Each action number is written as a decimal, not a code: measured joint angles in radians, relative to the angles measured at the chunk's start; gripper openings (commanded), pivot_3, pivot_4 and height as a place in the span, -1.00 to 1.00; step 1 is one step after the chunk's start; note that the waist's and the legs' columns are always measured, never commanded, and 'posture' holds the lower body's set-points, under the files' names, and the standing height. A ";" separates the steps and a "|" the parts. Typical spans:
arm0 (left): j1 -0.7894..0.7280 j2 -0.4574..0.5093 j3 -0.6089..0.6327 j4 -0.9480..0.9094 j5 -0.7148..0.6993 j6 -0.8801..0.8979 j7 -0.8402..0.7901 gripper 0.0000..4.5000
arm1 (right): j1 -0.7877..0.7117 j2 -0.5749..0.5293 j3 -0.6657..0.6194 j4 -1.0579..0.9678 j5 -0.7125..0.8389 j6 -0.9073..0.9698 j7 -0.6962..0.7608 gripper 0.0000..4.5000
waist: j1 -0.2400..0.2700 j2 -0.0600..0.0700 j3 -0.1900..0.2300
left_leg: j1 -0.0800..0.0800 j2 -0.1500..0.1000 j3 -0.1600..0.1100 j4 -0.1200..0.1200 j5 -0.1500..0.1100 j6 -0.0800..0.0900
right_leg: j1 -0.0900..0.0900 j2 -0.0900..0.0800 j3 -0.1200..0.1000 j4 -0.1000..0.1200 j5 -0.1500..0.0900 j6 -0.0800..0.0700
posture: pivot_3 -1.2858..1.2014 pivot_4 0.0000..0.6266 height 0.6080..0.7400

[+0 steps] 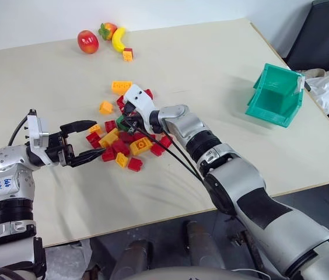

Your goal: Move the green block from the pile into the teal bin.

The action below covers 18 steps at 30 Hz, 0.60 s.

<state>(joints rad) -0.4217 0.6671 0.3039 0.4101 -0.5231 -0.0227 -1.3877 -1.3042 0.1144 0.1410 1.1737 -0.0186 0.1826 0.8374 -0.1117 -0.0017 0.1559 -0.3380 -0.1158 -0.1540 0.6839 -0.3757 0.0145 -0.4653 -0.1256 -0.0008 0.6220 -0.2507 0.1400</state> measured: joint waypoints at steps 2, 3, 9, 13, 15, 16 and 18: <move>-0.003 -0.002 0.000 0.000 0.000 0.000 0.001 1.00 | 0.000 -0.004 0.001 0.000 0.000 -0.001 0.010 -0.47 | -0.001 0.000 0.000 | 0.000 0.000 0.000 0.000 0.000 0.000 | 0.000 0.000 0.000 0.000 0.000 0.000 | 0.03 -0.52 1.00; -0.003 -0.002 0.000 0.000 0.000 -0.001 0.001 1.00 | 0.000 -0.005 -0.002 0.000 0.000 -0.002 0.007 -0.28 | -0.001 0.000 0.000 | 0.000 0.000 0.000 0.000 0.000 0.000 | 0.000 0.000 0.000 0.000 0.000 0.000 | 0.03 -0.52 1.00; -0.003 -0.005 0.000 0.007 0.000 -0.003 0.004 1.00 | -0.008 -0.009 0.003 0.024 -0.055 -0.008 -0.189 0.55 | 0.000 0.000 0.000 | 0.000 0.000 0.000 0.000 0.000 0.000 | 0.000 0.001 0.000 0.000 0.000 0.000 | 0.03 -0.52 1.00; -0.006 -0.008 -0.001 0.019 0.000 -0.005 0.007 1.00 | -0.008 0.002 -0.012 0.041 -0.057 -0.010 -0.238 0.55 | -0.001 0.000 0.000 | 0.001 0.000 0.001 0.000 0.000 0.000 | 0.000 0.001 0.001 0.000 0.000 0.000 | 0.03 -0.52 1.00; -0.006 -0.011 -0.001 0.027 0.000 -0.006 0.008 1.00 | -0.008 0.005 -0.026 0.050 -0.052 -0.008 -0.242 0.55 | -0.001 0.000 0.000 | 0.001 0.000 0.001 0.000 0.000 0.000 | 0.000 0.001 0.001 0.000 0.000 0.000 | 0.03 -0.52 1.00; -0.006 -0.011 -0.001 0.028 0.000 -0.006 0.008 1.00 | -0.008 0.006 -0.029 0.051 -0.051 -0.007 -0.243 0.55 | -0.001 0.000 0.000 | 0.001 0.000 0.001 0.000 0.000 0.000 | 0.000 0.001 0.001 0.000 0.000 0.000 | 0.03 -0.52 1.00; -0.007 -0.011 -0.002 0.028 0.000 -0.007 0.009 1.00 | -0.008 0.010 -0.042 0.055 -0.041 -0.001 -0.236 0.55 | -0.001 0.000 0.000 | 0.001 0.000 0.001 0.000 0.000 0.000 | 0.000 0.001 0.001 0.000 0.000 0.000 | 0.03 -0.52 1.00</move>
<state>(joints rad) -0.4283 0.6562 0.3023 0.4384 -0.5230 -0.0292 -1.3782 -1.3125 0.1247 0.0993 1.2283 -0.0597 0.1816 0.6012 -0.1128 -0.0017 0.1558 -0.3373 -0.1154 -0.1529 0.6840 -0.3758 0.0142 -0.4654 -0.1249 0.0004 0.6223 -0.2508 0.1398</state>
